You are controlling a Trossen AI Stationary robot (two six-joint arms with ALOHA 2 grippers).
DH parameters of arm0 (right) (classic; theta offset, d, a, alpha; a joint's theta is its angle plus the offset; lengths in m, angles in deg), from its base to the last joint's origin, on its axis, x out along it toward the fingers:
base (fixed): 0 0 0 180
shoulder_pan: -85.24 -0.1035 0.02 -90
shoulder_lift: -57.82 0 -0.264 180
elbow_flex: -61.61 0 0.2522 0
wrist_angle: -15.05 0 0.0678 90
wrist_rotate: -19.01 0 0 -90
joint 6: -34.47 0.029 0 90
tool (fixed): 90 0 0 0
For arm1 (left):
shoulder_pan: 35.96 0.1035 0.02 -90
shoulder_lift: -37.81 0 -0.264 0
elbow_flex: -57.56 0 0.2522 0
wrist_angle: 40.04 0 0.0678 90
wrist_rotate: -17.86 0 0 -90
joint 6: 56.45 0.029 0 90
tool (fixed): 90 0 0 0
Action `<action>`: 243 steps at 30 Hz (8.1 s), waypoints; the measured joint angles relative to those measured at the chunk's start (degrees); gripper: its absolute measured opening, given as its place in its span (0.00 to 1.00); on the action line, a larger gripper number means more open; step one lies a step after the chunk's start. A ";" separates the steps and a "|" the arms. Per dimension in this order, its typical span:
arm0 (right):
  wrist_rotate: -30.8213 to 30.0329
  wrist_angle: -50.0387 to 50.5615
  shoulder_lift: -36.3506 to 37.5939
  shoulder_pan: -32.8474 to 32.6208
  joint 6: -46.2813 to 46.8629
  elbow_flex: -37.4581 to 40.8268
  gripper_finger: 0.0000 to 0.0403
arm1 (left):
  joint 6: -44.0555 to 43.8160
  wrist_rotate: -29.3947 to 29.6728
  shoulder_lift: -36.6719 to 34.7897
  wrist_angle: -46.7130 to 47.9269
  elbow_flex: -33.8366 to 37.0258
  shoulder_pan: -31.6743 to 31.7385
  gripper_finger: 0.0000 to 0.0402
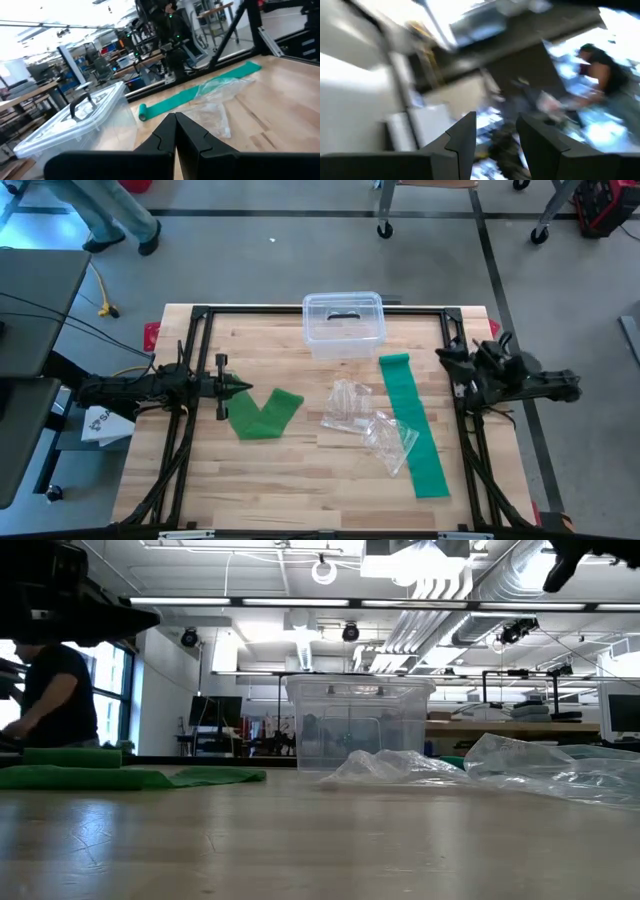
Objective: Roll bandage
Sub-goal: Roll the blue bandage
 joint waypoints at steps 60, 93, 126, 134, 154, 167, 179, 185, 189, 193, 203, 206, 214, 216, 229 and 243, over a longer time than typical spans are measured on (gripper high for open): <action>16.27 51.90 -85.34 47.98 -52.67 -28.01 0.38 | -0.31 -0.02 -0.02 -0.07 -0.01 -0.04 0.00; -8.79 74.94 -58.36 4.32 -16.93 -50.41 0.07 | -36.54 -3.75 0.07 -9.29 0.04 -0.06 0.00; -1.70 73.44 -58.57 -16.78 -3.54 -56.17 0.08 | -8.20 22.34 85.40 -32.38 -54.34 -20.28 0.00; -1.96 70.84 -58.59 -20.47 -3.70 -56.15 0.08 | -6.13 17.51 89.78 -20.69 -64.53 -21.07 0.00; -1.34 69.40 -62.22 -19.91 -0.27 -56.13 0.08 | 8.69 24.00 98.14 -7.61 -82.60 -20.22 0.39; -0.53 69.33 -62.90 -19.93 -0.40 -56.13 0.08 | 6.20 21.29 99.51 -5.50 -83.03 -19.64 0.30; -0.40 69.05 -62.90 -19.91 0.37 -56.13 0.08 | 4.15 21.42 100.41 -7.01 -82.88 -18.64 0.25; -0.55 68.26 -62.90 -19.89 -0.33 -56.10 0.08 | 2.13 21.28 100.39 -5.90 -82.90 -17.39 0.25; -0.56 68.06 -62.92 -19.91 -1.44 -56.08 0.08 | 1.11 20.10 100.39 -5.99 -82.88 -17.21 0.25; -0.35 67.98 -62.99 -19.93 -3.04 -56.08 0.08 | -1.79 17.69 100.70 -6.22 -82.90 -16.60 0.22; -1.64 68.17 -63.05 -19.92 -5.05 -56.02 0.09 | -5.50 17.08 101.46 -6.04 -82.90 -15.38 0.07; -3.84 68.78 -63.05 -19.96 -2.79 -56.02 0.15 | -7.18 16.97 101.48 -5.73 -82.90 -15.32 0.02; -7.35 68.38 -62.34 -19.92 1.28 -56.21 0.41 | -2.07 23.36 101.20 -6.63 -82.64 -16.79 0.01; -8.35 66.79 -62.09 -19.93 2.02 -56.26 0.44 | -0.39 26.02 100.17 -6.60 -82.64 -17.05 0.01; -26.60 69.61 -62.45 -26.91 -2.75 -63.76 0.46 | 4.76 35.73 90.34 -2.75 -82.77 -20.92 0.00; -26.29 58.90 -54.41 -30.03 -0.02 -37.79 0.45 | 24.91 46.70 85.92 -14.15 -82.77 -32.51 0.00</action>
